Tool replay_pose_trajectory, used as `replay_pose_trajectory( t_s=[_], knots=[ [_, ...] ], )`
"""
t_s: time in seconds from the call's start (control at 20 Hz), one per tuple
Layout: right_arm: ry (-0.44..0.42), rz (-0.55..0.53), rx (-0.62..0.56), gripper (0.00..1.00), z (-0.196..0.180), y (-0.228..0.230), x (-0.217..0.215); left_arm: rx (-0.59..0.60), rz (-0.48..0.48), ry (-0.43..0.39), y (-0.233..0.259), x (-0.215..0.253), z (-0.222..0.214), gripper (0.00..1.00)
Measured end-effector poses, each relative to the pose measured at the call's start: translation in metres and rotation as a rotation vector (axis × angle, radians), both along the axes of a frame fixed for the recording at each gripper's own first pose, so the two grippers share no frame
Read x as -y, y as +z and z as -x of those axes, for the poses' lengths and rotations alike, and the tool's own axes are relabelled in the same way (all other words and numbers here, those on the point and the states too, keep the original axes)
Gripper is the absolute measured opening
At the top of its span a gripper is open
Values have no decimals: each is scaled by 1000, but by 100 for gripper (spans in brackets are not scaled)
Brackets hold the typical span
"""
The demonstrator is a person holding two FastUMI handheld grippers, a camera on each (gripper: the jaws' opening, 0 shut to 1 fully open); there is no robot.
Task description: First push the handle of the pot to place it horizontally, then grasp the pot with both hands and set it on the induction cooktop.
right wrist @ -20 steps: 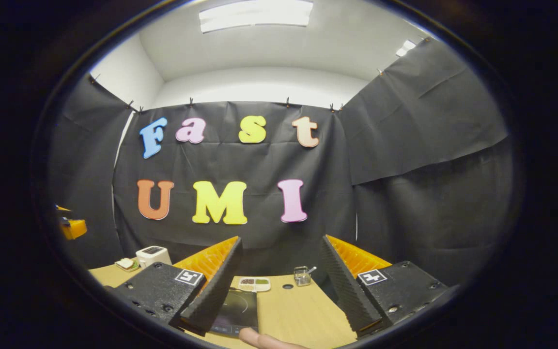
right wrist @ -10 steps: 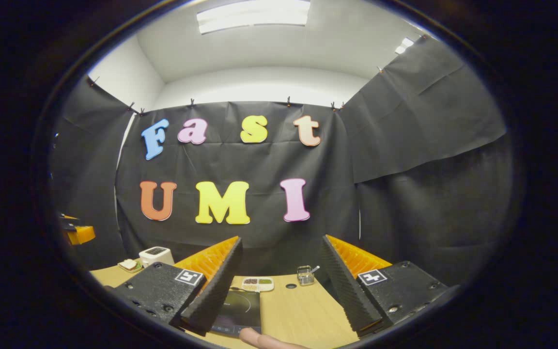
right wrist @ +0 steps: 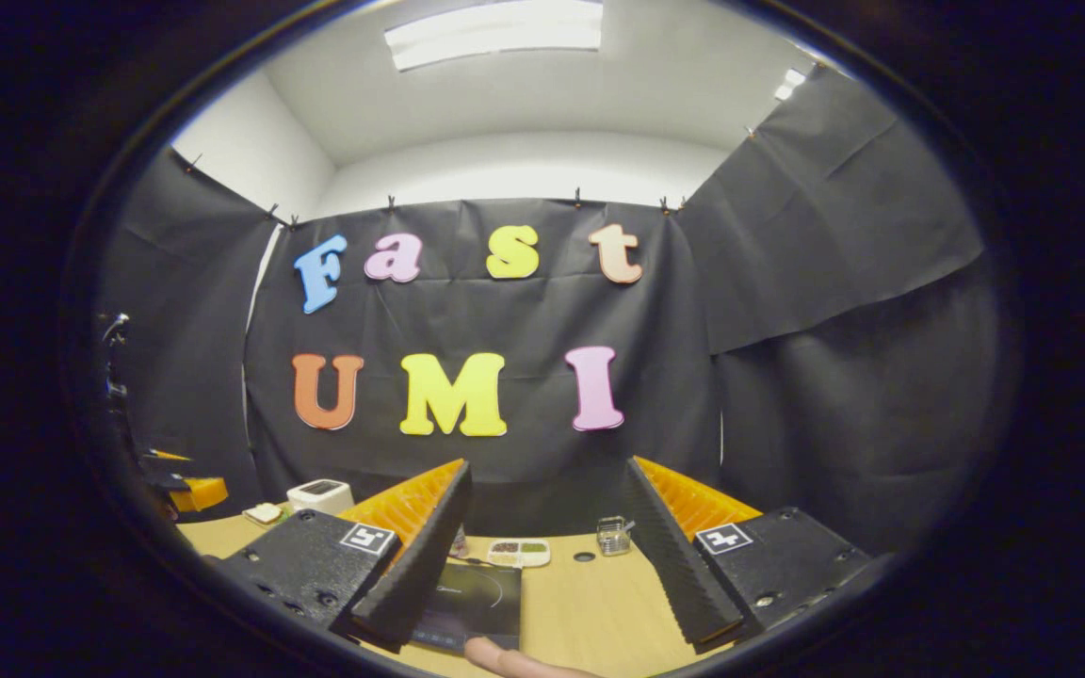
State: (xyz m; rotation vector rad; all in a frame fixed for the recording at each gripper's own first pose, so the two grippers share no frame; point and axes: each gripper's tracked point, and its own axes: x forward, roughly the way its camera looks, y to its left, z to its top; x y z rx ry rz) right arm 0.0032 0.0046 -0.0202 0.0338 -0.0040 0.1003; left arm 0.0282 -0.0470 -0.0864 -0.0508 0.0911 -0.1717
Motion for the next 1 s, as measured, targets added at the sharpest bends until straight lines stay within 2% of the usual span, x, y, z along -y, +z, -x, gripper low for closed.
replay_pose_trajectory(
  t_s=[0.1,0.2,0.25,0.35,0.4,0.45,0.5,0.65,1.0],
  knots=[
    [8,3,-3,99,0,-2,-4,-15,-33,25,-15,-2,-5,95],
    [6,6,-9,99,-3,-6,-3,-40,-67,8,-33,5,-9,95],
    [6,6,-14,99,-4,-8,-4,-70,-97,-3,-45,10,-10,84],
    [7,2,-30,99,-6,-13,-6,-123,-142,-35,-68,13,-13,51],
    [9,0,-32,99,-7,-16,-7,-149,-129,-61,-77,17,-14,46],
    [10,2,-31,99,-7,-18,-7,-189,-95,-90,-88,23,-13,31],
    [8,9,-32,99,-9,-20,-7,-218,-62,-102,-98,26,-16,28],
    [14,18,-50,99,-13,-29,-10,-287,-25,-100,-123,21,-21,0],
    [15,15,-102,99,-22,-52,-10,-485,-12,-101,-196,8,-25,0]
  ],
)
